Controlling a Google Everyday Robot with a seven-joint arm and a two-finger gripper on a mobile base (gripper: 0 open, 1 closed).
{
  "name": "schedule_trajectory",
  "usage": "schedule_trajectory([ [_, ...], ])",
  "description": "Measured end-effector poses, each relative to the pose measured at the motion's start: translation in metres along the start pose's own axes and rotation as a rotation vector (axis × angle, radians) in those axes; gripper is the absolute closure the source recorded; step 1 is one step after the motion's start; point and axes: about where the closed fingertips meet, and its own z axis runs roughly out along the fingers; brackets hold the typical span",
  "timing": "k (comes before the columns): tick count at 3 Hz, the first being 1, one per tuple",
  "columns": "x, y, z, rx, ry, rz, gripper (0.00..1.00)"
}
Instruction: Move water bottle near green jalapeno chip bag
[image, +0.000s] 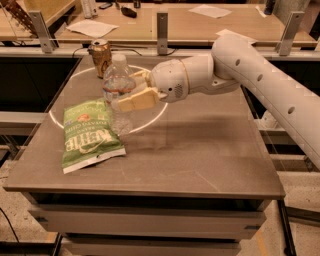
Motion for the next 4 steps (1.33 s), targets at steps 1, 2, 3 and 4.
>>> schedule_trajectory([
  [1,0.002,0.000,0.003,-0.018,-0.002,-0.034,1.00],
  [2,0.007,0.002,0.006,-0.048,0.034,-0.063,1.00],
  [3,0.013,0.003,0.008,-0.076,0.074,-0.085,1.00],
  [4,0.018,0.004,0.012,-0.118,0.101,-0.079,0.82],
])
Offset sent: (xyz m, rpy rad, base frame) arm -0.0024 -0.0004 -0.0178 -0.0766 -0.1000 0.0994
